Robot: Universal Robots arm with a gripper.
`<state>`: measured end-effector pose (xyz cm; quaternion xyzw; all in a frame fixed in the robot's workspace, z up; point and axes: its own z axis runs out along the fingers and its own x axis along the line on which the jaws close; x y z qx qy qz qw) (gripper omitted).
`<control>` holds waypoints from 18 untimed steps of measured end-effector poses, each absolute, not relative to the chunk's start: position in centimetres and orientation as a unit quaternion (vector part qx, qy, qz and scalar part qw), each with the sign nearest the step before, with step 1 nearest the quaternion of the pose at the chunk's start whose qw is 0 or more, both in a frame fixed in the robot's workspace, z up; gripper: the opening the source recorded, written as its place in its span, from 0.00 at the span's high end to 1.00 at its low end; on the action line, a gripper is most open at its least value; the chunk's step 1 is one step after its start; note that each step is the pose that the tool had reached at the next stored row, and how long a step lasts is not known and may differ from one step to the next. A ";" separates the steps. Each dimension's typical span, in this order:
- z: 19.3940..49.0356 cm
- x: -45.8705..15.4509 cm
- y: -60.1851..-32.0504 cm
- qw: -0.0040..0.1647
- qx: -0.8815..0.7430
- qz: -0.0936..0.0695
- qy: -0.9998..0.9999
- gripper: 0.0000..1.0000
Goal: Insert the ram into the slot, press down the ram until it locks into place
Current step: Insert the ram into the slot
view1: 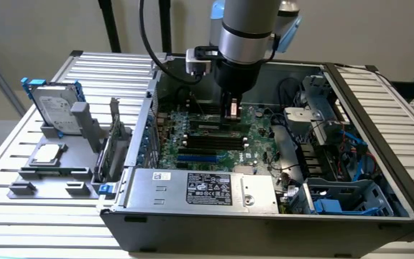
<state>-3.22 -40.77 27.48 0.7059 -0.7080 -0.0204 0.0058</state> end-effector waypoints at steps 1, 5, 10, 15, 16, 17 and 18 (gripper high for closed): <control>27.3 -3.2 -40.8 0.006 0.706 -0.020 -0.708 0.87; 26.6 -3.2 -40.8 0.006 0.706 -0.020 -0.708 0.87; 25.7 -3.3 -40.8 0.006 0.706 -0.020 -0.708 0.87; 24.8 -3.4 -40.7 0.005 0.706 -0.020 -0.708 0.87; 24.6 -3.4 -40.7 0.005 0.706 -0.020 -0.708 0.87; 24.4 -3.4 -40.7 0.004 0.706 -0.019 -0.708 0.87; 24.2 -3.4 -40.7 0.003 0.706 -0.018 -0.708 0.87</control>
